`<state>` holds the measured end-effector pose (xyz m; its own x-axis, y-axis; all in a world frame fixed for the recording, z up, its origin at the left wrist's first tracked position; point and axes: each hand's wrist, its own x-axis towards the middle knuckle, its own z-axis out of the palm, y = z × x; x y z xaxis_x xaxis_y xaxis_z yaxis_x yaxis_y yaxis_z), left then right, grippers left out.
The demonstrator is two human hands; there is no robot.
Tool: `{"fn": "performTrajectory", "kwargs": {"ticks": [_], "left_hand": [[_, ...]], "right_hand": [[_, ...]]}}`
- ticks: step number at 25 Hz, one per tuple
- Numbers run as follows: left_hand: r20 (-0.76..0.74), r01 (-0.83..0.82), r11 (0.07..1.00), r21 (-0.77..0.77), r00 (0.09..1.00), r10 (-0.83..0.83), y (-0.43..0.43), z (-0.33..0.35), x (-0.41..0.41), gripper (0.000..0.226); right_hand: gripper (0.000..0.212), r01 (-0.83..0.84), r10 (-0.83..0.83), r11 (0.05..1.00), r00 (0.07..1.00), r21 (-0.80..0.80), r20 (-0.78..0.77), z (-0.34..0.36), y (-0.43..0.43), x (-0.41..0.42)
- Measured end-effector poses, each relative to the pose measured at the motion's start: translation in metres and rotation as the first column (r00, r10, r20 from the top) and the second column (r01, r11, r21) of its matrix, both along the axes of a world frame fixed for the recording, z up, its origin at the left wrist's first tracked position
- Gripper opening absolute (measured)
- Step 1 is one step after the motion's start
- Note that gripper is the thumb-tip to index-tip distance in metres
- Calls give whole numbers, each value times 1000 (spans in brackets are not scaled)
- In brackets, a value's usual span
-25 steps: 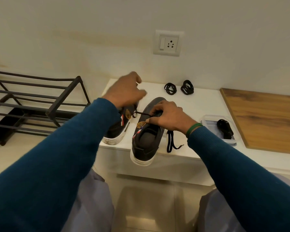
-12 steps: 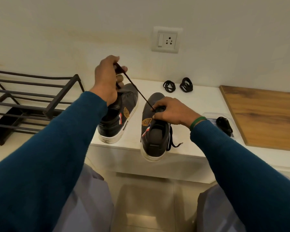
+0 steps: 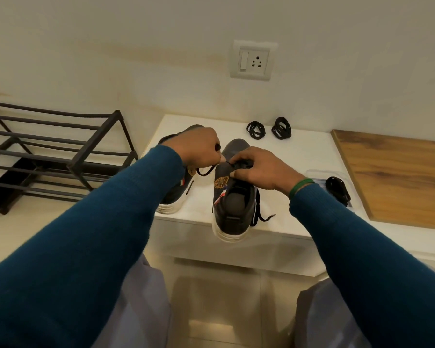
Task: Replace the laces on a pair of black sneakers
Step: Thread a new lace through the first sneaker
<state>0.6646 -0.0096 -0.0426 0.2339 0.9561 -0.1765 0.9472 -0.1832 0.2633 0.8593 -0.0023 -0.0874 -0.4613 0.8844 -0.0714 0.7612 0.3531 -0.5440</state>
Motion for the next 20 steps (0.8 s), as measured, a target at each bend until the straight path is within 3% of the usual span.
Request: {"fn": "performTrajectory", "kwargs": {"ticks": [4,6,8,10,11,13,16,18,20], "left_hand": [[103,-69,990,123,993,56,-3,7,1,36],[286,-167,982,87,948,136,-8,11,2,55],[317,-213,977,30,929,193,-9,17,-5,58],[170,-186,982,28,969,179,-7,22,-14,44],[167,-182,983,25,970,175,-7,22,-16,37],[317,-198,980,-33,928,198,-7,20,-15,24],[528,-212,965,-155,808,262,-4,15,-12,35],[563,-231,963,-140,782,269,-4,12,-11,28],[515,-237,963,-128,814,268,-3,10,-8,17]], "right_hand": [[46,-10,11,1000,1000,-9,13,-3,0,-4],[61,-4,4,1000,1000,-18,-14,0,0,-2],[67,27,-27,1000,996,-1,-80,5,-1,3],[57,108,-100,993,978,36,-182,9,-2,10],[52,161,-146,986,963,48,-228,11,-2,13],[48,264,-238,963,933,62,-271,15,-1,19],[40,372,-337,922,908,108,-247,19,-2,26],[31,354,-325,930,918,99,-227,22,-6,29],[27,260,-254,966,949,8,-187,24,-16,27]]}}
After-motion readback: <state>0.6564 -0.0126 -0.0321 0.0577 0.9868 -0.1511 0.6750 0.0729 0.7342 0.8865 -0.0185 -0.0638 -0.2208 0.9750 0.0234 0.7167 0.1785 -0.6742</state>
